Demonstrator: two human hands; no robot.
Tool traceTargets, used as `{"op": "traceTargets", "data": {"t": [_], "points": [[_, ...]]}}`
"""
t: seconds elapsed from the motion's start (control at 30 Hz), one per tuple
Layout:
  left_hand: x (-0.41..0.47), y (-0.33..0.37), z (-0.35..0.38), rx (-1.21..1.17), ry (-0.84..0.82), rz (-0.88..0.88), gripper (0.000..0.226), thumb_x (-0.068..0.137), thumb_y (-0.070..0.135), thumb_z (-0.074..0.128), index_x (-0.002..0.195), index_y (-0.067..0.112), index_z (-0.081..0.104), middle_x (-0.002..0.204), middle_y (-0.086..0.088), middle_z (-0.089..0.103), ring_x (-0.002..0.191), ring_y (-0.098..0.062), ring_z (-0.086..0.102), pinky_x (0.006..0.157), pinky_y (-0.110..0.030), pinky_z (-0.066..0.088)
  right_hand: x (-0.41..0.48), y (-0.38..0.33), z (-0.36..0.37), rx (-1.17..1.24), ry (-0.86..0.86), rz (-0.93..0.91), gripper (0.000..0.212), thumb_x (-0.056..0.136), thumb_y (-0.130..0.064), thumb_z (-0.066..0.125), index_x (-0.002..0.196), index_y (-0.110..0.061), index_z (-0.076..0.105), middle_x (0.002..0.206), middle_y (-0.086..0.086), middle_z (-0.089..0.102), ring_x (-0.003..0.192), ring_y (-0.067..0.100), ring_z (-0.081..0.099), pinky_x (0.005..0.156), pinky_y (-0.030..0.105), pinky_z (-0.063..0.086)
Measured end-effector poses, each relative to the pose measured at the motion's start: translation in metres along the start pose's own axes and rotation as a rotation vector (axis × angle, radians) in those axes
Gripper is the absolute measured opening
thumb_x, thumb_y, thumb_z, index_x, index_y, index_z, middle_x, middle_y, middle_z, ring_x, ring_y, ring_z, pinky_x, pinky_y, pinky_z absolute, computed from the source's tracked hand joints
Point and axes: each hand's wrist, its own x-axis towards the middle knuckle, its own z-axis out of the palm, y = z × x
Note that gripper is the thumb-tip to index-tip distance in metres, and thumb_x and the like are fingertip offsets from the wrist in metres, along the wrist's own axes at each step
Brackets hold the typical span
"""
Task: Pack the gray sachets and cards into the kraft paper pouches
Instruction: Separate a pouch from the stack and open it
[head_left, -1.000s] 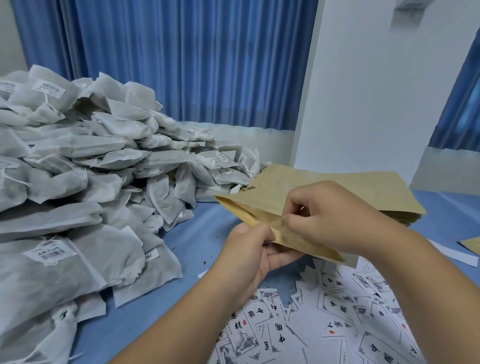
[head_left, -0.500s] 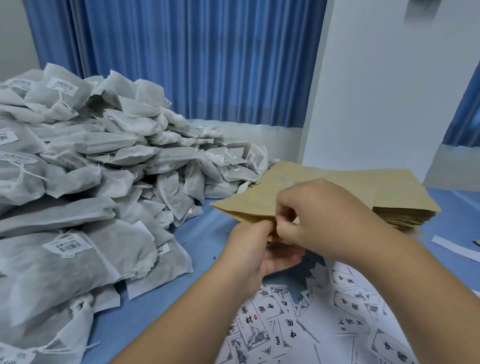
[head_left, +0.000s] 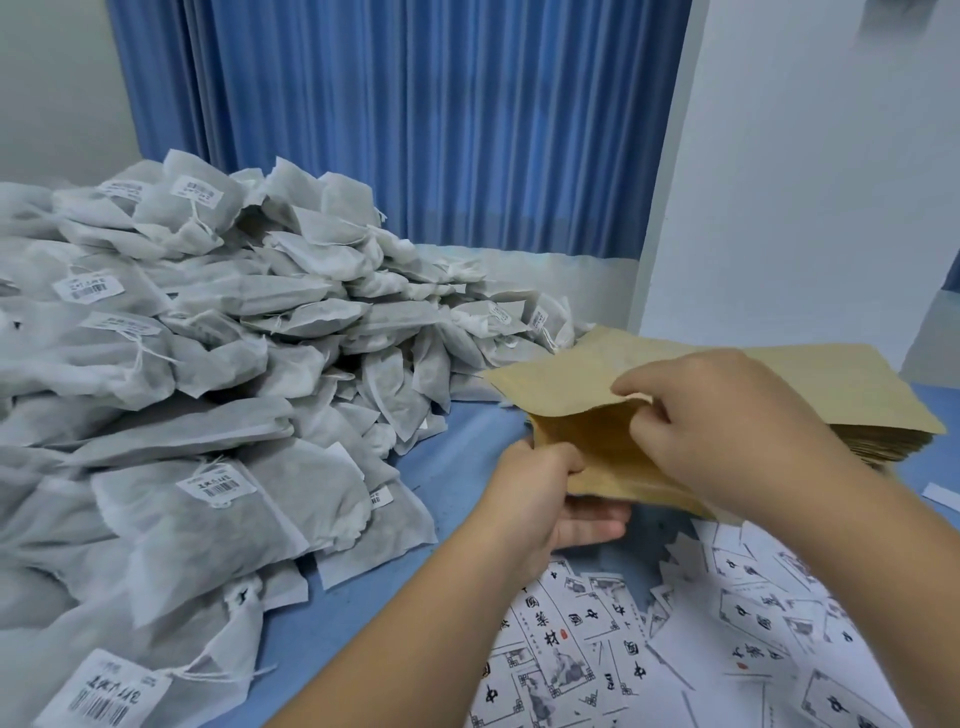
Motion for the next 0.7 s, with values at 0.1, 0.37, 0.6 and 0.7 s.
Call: {"op": "traceTargets", "data": {"t": [0.1, 0.37, 0.6, 0.7], "points": [[0.003, 0.0, -0.007, -0.125, 0.073, -0.039, 0.031, 0.087, -0.003, 0.042, 0.115, 0.005, 0.052, 0.097, -0.019, 0.067, 0.063, -0.028, 0.07, 0.053, -0.032, 0.057, 0.001, 0.007, -0.009, 0.081, 0.042, 0.092, 0.026, 0.08, -0.019, 0.051, 0.091, -0.029, 0.072, 0.077, -0.002, 0.066, 0.078, 0.025, 0.059, 0.066, 0.032, 0.05], [-0.002, 0.007, -0.004, 0.023, 0.124, 0.074, 0.02, 0.089, 0.009, 0.051, 0.108, 0.017, 0.054, 0.092, -0.011, 0.068, 0.058, -0.021, 0.069, 0.047, -0.025, 0.05, 0.001, 0.002, -0.006, 0.159, -0.031, 0.105, 0.025, 0.08, -0.017, 0.053, 0.085, -0.03, 0.073, 0.063, -0.001, 0.061, 0.066, 0.017, 0.055, 0.056, 0.027, 0.047], [-0.027, 0.024, 0.0, 0.262, 0.102, 0.179, 0.028, 0.09, 0.025, 0.056, 0.117, 0.027, 0.047, 0.103, 0.002, 0.06, 0.054, -0.012, 0.067, 0.042, -0.021, 0.047, 0.0, 0.002, -0.01, 0.217, -0.043, 0.147, 0.025, 0.077, -0.013, 0.052, 0.08, -0.025, 0.073, 0.059, 0.002, 0.06, 0.062, 0.017, 0.055, 0.056, 0.03, 0.049], [-0.04, 0.033, -0.002, 0.306, 0.141, 0.228, 0.03, 0.091, 0.038, 0.054, 0.119, 0.03, 0.048, 0.095, 0.009, 0.06, 0.054, -0.011, 0.065, 0.045, -0.022, 0.046, -0.001, 0.002, -0.012, 0.24, -0.051, 0.16, 0.025, 0.077, -0.012, 0.053, 0.079, -0.025, 0.074, 0.059, 0.002, 0.06, 0.063, 0.017, 0.055, 0.057, 0.03, 0.049]]}}
